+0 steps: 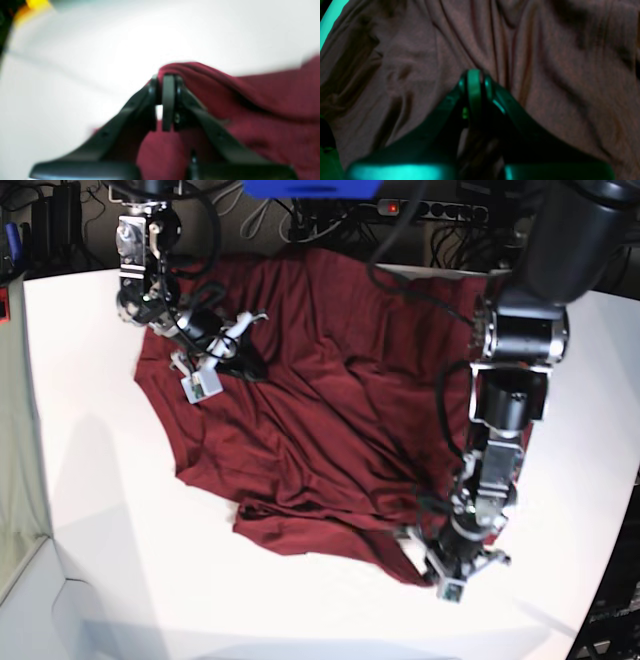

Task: Layout the t-shirt on the table in an organized manner, then fold the t-shirt properly
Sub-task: 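Pull the shirt edge outward with the left gripper while right gripper holds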

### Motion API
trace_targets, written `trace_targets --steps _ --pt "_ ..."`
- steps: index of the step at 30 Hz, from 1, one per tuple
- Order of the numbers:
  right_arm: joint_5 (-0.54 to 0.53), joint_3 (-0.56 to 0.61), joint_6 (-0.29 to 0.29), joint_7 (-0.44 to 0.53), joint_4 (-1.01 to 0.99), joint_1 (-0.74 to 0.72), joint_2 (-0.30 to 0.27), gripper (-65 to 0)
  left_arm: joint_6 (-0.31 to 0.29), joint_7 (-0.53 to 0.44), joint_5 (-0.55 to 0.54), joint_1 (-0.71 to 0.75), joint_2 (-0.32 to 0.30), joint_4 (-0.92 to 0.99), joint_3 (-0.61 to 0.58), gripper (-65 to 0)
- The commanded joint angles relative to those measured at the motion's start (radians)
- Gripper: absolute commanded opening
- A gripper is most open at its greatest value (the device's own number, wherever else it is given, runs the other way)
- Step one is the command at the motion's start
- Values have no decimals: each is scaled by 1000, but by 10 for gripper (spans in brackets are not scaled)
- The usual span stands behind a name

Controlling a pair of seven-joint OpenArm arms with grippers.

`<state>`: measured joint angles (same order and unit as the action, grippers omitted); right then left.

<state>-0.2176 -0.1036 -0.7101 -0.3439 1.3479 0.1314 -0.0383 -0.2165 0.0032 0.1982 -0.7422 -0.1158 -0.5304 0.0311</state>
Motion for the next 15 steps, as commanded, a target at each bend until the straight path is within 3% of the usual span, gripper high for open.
trace_targets --steps 1,10,12,15 --pt "25 -3 12 -34 8 4 -16 -636 10 -25 1 -72 -17 -21 3 -648" --pt "27 -3 12 -34 63 23 -18 -636 10 -21 4 -201 -115 25 -6 -647" --pt "27 -3 12 -36 74 23 -16 -636 10 -19 5 -211 -124 51 -6 -619" --pt "27 -3 12 -36 86 23 -16 -636 10 -19 5 -211 -138 85 -1 -511"
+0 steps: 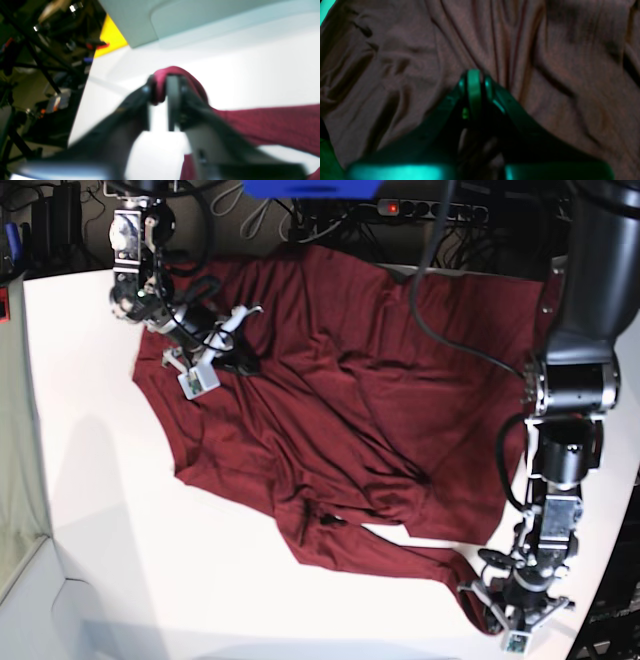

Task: Layout the t-shirt on the table in an organized manner, then fold the t-shirt properly
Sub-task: 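Pull the shirt edge outward with the left gripper while right gripper holds, then stretch the red shirt between both grippers, pulling apart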

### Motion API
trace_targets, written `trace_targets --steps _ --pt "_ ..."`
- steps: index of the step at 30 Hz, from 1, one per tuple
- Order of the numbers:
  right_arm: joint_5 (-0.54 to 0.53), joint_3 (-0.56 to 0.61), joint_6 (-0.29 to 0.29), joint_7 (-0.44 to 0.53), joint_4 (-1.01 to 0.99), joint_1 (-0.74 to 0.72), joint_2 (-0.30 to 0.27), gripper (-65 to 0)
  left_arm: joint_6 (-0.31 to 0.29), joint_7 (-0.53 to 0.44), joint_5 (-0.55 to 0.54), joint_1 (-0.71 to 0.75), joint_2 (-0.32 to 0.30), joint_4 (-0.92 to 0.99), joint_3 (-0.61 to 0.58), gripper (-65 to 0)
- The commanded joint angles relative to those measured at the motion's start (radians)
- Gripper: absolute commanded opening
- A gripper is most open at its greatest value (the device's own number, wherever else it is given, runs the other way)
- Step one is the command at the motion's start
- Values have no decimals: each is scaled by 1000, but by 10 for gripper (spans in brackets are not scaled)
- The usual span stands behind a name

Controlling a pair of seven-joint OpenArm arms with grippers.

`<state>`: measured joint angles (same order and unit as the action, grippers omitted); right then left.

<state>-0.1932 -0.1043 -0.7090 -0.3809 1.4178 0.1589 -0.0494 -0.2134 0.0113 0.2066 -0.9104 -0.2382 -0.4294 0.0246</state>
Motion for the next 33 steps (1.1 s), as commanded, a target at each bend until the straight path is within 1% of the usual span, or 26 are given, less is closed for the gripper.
trace_targets --steps 1,4,7,9,10,12,14,16,17,18,20,23,26,29,33 --pt "2 -2 11 1 16 -5 -5 -636 7 -27 -3 -40 -28 -9 5 -465" --pt "2 -2 11 1 16 -5 -7 -636 7 -27 -5 -13 -42 -7 8 -347" --pt "2 -2 11 1 16 -5 -7 -636 7 -27 -6 30 -59 -15 8 -257" --pt "2 -2 11 1 18 -8 -7 -636 7 -27 -16 38 -66 -15 11 -204" --pt "2 -2 11 1 18 -8 -7 -636 7 -27 -17 38 -80 -15 22 -180" --pt "2 -2 11 1 18 -11 -7 -636 7 -27 -20 52 -94 -15 107 -134" --pt "2 -2 11 1 18 -12 -8 -636 7 -27 -29 55 -97 -15 212 -105" --pt "2 -2 11 1 18 -15 -8 -636 2 -27 -20 57 -94 -16 306 -95" --pt "2 -2 11 1 22 -15 -8 -636 -2 -26 -19 57 -92 -16 332 -95" --pt "2 -2 11 1 35 -17 -8 -636 -2 -21 -19 61 -91 -16 351 -98" --pt "1 -2 11 1 62 -17 -8 -636 -4 20 -28 106 -82 -23 358 -97" --pt "2 -4 11 1 102 -25 -8 -636 -4 79 -29 178 -22 -128 363 -97" --pt "2 -38 11 1 108 -57 -8 -634 -4 117 -29 291 40 -300 357 -97" --pt "2 -76 11 -53 85 -117 -8 -634 -4 187 -19 380 112 -464 357 -97" --pt "2 -120 11 -117 41 -212 -11 -635 -5 238 -19 474 165 -564 355 -97"
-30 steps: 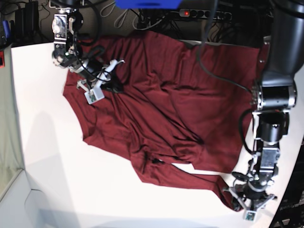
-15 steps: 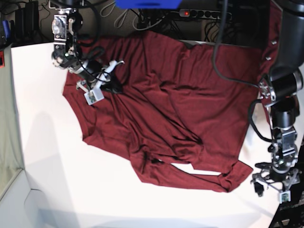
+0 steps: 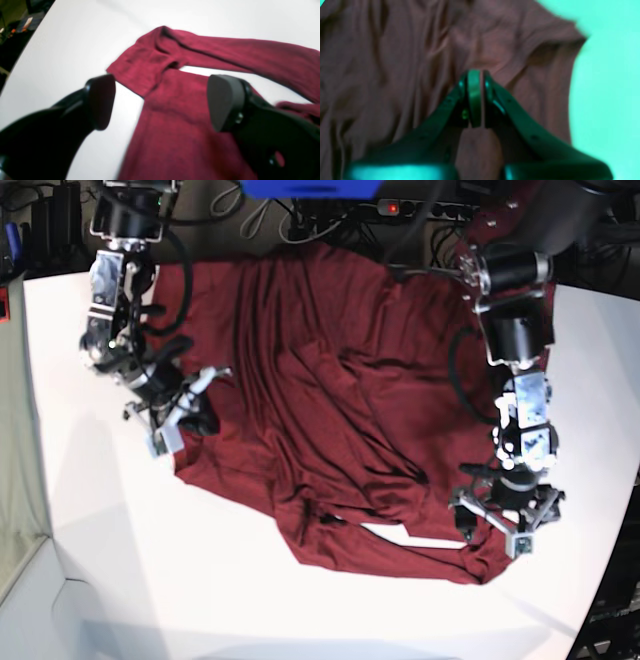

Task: Layout the t-shirt on the table in an organized manner, then fold the t-shirt properly
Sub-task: 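Stretch the red shirt between both grippers, pulling apart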

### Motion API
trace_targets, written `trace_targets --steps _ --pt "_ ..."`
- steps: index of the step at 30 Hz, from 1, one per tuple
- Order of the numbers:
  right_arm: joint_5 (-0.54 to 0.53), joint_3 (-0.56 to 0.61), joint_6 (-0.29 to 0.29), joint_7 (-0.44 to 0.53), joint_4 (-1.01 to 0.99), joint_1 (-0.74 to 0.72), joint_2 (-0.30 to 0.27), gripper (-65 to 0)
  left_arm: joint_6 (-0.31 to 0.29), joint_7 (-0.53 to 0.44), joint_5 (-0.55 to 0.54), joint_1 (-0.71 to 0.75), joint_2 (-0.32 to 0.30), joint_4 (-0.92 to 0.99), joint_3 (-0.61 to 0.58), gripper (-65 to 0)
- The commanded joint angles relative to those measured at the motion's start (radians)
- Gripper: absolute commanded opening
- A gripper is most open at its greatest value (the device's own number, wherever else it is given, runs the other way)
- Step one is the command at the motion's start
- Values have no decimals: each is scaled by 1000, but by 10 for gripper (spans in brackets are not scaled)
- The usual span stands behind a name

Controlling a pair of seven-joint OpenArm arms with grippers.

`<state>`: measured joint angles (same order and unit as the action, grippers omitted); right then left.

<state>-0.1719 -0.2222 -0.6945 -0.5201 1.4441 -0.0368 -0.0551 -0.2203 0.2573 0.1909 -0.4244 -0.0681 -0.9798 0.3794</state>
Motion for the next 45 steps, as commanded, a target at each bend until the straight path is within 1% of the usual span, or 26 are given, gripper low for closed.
trace_targets --steps 1,3,7,9,13,15,17,21,26,29,32,33,35,36,41,45 --pt "-19 -6 -4 13 4 -42 -16 -634 2 -6 -3 8 0 -17 0 -97" --pt "-19 0 -4 5 -47 -93 -38 -634 2 -10 -3 39 1 -9 0 -97" --pt "-18 2 -4 7 -188 -193 -48 -634 2 -13 -3 81 -6 34 0 -97" --pt "-18 2 -4 13 -273 -242 -64 -634 2 -13 -3 83 -25 55 0 -97" --pt "-18 2 -4 19 -409 -315 -68 -634 2 -13 -3 97 -65 108 2 -97" --pt "-18 4 -4 53 -477 -344 -88 -634 2 -13 -3 100 -83 131 2 -97" --pt "-18 13 -4 110 -564 -380 -99 -634 2 -13 -5 104 -97 124 8 -97" --pt "-18 53 -4 208 -722 -433 -160 -634 2 -13 -8 123 -140 124 10 -97" --pt "-18 94 -3 332 -846 -467 -220 -634 2 -13 -5 124 -169 124 10 -97" --pt "-18 94 77 369 -856 -469 -243 -634 2 -13 -5 126 -190 124 10 -97" --pt "-18 94 117 377 -856 -469 -262 -633 2 -13 -6 126 -197 124 11 -97" --pt "-18 94 147 377 -856 -470 -263 -633 2 -13 -5 126 -198 124 11 -97" --pt "-18 93 218 377 -856 -470 -279 -632 3 -8 -5 126 -224 124 11 -97" --pt "-18 91 238 377 -856 -470 -283 -632 3 -8 -11 127 -230 124 11 -97" --pt "-18 88 243 377 -856 -470 -289 -634 3 -13 -12 152 -249 104 23 -97" --pt "-18 88 244 371 -856 -470 -289 -634 2 -6 -12 183 -230 -8 128 -97"
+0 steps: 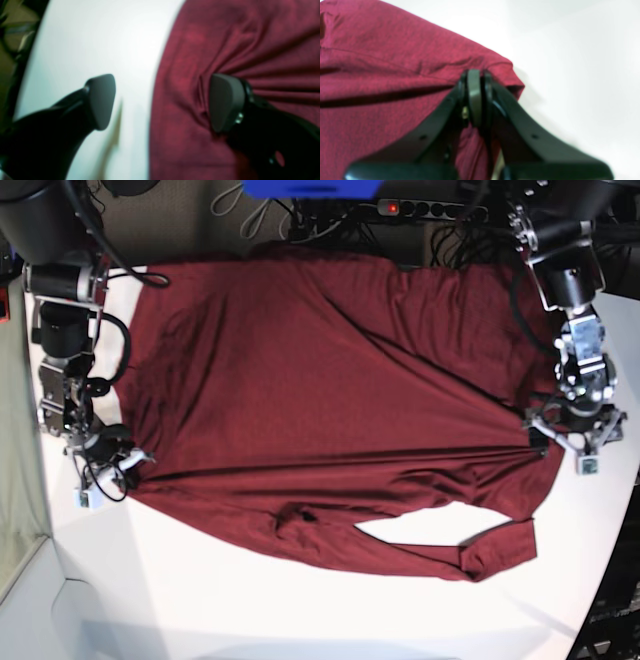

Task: Layout the t-shirt on the table in an organized manner, then fold the t-shirt properly
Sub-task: 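Stretch the red shirt between both grippers, pulling apart, then drag the shirt side with the left gripper toward the hem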

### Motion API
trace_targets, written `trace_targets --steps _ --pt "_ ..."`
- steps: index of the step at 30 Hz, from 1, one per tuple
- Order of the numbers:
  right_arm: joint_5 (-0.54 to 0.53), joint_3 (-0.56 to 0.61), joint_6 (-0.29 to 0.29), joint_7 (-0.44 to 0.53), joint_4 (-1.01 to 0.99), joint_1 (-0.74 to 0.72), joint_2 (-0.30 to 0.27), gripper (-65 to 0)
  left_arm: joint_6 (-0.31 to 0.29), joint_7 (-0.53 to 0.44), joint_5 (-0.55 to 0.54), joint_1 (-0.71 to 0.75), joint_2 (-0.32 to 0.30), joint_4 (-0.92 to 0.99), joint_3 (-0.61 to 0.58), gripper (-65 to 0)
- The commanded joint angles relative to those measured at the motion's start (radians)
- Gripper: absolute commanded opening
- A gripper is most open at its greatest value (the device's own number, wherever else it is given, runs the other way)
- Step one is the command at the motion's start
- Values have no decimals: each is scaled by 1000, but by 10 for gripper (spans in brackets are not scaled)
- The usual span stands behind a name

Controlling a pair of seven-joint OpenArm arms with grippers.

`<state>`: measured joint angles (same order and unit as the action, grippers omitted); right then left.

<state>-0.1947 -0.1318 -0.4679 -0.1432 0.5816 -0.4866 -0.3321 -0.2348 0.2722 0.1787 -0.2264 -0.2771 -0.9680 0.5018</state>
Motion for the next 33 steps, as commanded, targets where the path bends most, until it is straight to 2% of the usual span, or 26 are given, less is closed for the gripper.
trace_targets --steps 1,8,12,17,20,22,27,33 --pt "5 -2 18 -6 7 -19 -14 -635 16 -21 0 -6 -9 -62 28 -97" --pt "4 1 18 -6 7 -14 -11 -635 16 -21 0 15 63 -325 57 -97" --pt "4 2 18 -8 7 -4 -8 -635 16 -23 2 -37 106 -342 8 -97" --pt "4 2 18 -8 7 7 -9 -635 21 -29 9 -144 109 -36 -134 -97" --pt "4 -1 18 -8 8 22 -12 -635 22 -29 9 -190 111 142 -145 -97" --pt "4 -2 18 -8 8 21 -12 -635 19 -29 9 -193 112 152 -144 -97" --pt "-1 -2 18 -8 8 19 -14 -635 18 -18 9 -57 115 28 -150 -97" --pt "-1 -2 18 0 8 16 -14 -635 16 95 0 154 134 -234 -147 -97"
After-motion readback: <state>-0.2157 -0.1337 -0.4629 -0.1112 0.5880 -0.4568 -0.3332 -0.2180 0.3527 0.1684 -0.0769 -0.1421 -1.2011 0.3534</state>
